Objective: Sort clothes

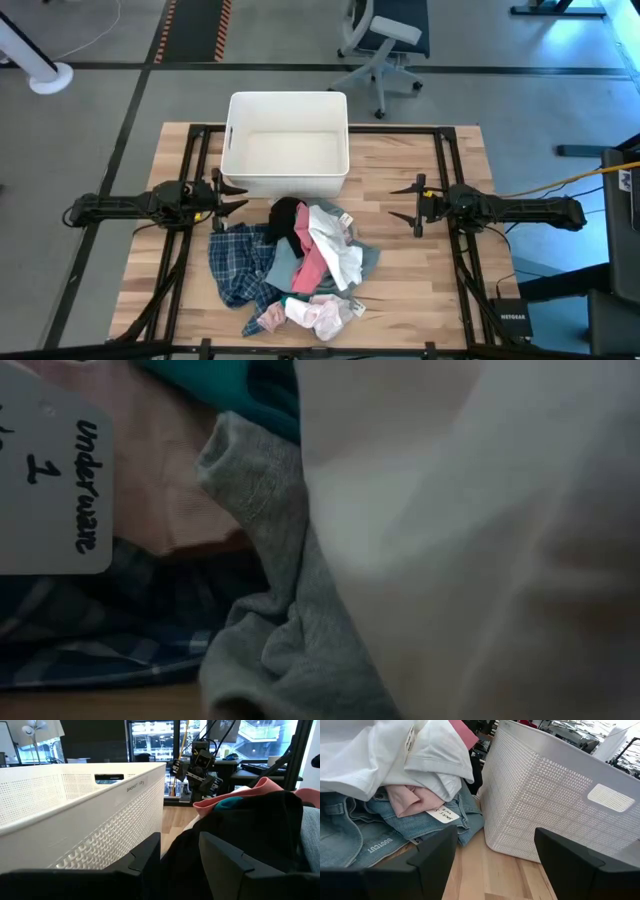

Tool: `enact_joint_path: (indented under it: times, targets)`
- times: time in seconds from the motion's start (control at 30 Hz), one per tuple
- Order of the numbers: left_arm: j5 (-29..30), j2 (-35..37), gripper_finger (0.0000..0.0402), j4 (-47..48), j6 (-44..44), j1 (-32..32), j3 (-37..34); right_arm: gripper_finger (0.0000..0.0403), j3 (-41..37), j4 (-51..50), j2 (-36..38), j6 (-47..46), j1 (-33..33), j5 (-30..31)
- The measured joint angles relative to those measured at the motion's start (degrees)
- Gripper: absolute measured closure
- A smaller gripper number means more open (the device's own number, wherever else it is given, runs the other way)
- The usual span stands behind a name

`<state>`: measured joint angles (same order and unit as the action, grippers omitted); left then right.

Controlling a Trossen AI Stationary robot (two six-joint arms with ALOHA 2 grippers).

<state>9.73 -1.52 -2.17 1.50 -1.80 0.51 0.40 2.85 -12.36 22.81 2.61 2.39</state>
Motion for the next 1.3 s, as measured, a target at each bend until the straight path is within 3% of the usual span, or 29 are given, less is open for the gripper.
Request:
enact_joint_path:
  times: [0.3, 0.47, 0.83, 1.3]
  targets:
    - [0.01, 0.00, 0.0270, -0.02, 0.02, 0.00, 0.00, 0.0117, 0.00, -0.02, 0.00, 0.02, 0.02, -0.02]
    - [3.10, 0.02, 0.0270, -2.67, 2.66, -0.45, -0.02, 0.0117, 0.00, -0.01, 0.00, 0.00, 0.01, -0.02]
    - [3.56, 0.00, 0.0270, -9.64, -5.73, -0.48, -0.02, 0.0117, 0.02, -0.02, 0.00, 0.02, 0.02, -0.02]
    - [3.54, 0.00, 0.0270, -13.93, -0.66, -0.48, -0.02, 0.0117, 0.00, 0.04, 0.00, 0.02, 0.02, -0.02]
